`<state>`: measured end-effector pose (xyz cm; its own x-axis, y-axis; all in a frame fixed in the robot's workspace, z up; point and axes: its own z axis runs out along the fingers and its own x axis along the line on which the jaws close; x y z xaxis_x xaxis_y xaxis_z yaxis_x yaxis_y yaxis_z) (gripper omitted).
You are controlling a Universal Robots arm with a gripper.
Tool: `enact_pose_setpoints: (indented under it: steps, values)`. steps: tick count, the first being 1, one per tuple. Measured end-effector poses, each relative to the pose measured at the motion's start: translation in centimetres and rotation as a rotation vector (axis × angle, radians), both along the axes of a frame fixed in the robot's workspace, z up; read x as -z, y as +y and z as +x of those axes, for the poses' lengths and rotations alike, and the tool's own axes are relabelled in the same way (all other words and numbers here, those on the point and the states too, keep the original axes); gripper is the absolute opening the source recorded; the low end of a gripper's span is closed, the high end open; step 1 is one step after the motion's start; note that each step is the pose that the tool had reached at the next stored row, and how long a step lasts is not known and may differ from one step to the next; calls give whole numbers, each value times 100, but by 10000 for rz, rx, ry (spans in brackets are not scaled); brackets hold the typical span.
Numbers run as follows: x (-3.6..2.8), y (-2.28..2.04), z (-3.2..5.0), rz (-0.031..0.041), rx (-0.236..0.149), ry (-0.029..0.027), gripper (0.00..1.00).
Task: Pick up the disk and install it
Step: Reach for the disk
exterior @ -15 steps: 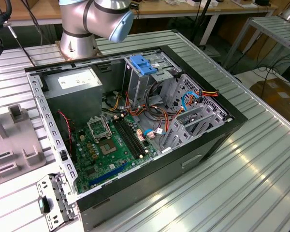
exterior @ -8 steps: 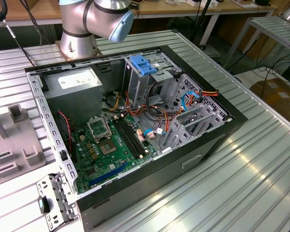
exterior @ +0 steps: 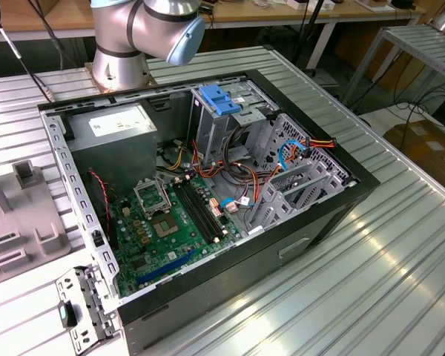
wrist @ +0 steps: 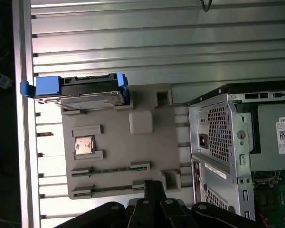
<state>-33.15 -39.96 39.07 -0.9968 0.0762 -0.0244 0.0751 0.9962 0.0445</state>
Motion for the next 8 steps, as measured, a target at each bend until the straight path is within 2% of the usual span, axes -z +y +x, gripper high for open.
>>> enact_pose_setpoints:
  steps: [8]
  values:
    - [4, 0, -99, 0, 0, 0, 11]
